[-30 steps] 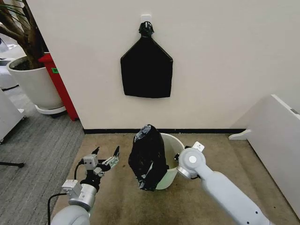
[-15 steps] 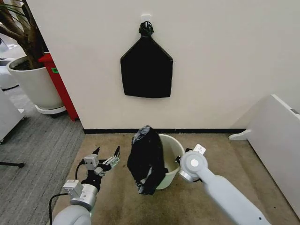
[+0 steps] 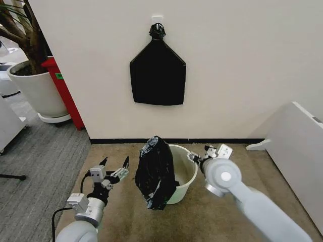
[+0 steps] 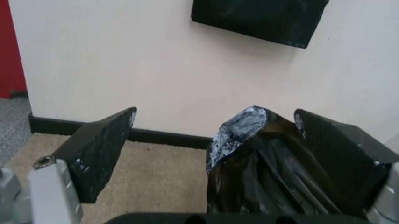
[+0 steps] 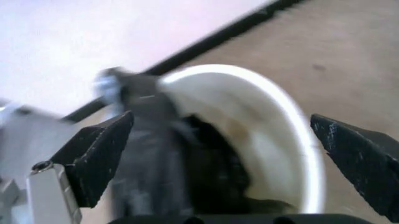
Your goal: Place the garbage bag over the trash bin.
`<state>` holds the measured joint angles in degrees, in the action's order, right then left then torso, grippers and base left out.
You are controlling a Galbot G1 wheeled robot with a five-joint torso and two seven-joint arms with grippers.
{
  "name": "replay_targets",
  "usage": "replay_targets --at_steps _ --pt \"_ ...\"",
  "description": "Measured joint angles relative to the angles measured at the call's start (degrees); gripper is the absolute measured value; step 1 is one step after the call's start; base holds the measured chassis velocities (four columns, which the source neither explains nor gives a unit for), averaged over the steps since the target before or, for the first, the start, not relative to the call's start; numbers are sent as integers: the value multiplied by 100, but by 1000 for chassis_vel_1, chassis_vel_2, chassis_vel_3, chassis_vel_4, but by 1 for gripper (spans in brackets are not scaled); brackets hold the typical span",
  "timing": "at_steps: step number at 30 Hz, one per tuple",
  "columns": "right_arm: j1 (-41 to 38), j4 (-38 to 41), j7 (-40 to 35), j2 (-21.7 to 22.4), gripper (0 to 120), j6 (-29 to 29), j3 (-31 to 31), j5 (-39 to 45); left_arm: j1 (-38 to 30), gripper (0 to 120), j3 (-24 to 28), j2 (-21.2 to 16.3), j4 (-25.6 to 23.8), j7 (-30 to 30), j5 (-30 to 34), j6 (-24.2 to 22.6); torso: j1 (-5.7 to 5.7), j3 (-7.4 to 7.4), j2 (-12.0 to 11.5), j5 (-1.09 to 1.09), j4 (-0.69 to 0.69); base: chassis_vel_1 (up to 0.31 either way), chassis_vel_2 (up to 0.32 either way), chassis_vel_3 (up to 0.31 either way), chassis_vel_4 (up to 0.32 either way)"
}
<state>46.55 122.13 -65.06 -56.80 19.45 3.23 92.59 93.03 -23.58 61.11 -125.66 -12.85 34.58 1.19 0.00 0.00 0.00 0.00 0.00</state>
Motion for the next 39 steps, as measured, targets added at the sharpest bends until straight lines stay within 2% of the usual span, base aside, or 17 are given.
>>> replay_targets --at_steps 6,10,15,31,37,39 --pt "-200 -134 487 -174 100 253 356 49 6 100 0 -13 13 5 -6 -2 0 0 0 0 1 0 0 0 0" --pt "-222 -417 891 -317 100 542 616 -244 0 100 0 -55 28 8 -6 -2 0 0 0 0 1 0 0 0 0" --pt "-185 -776 1079 -481 100 596 787 -583 -11 100 0 -68 48 10 -6 -2 0 0 0 0 0 0 0 0 0" --pt "-214 -1763 1387 -976 100 549 571 -297 -143 100 23 -185 269 35 26 34 0 0 0 -1 0 0 0 0 0" --pt "-134 -1923 1564 -1002 95 538 521 -209 -240 100 70 -254 368 35 74 43 0 0 0 0 0 0 0 0 0" --pt "-106 -1974 1613 -1010 89 534 519 -214 -279 100 100 -274 412 35 91 48 0 0 0 0 0 0 0 0 0"
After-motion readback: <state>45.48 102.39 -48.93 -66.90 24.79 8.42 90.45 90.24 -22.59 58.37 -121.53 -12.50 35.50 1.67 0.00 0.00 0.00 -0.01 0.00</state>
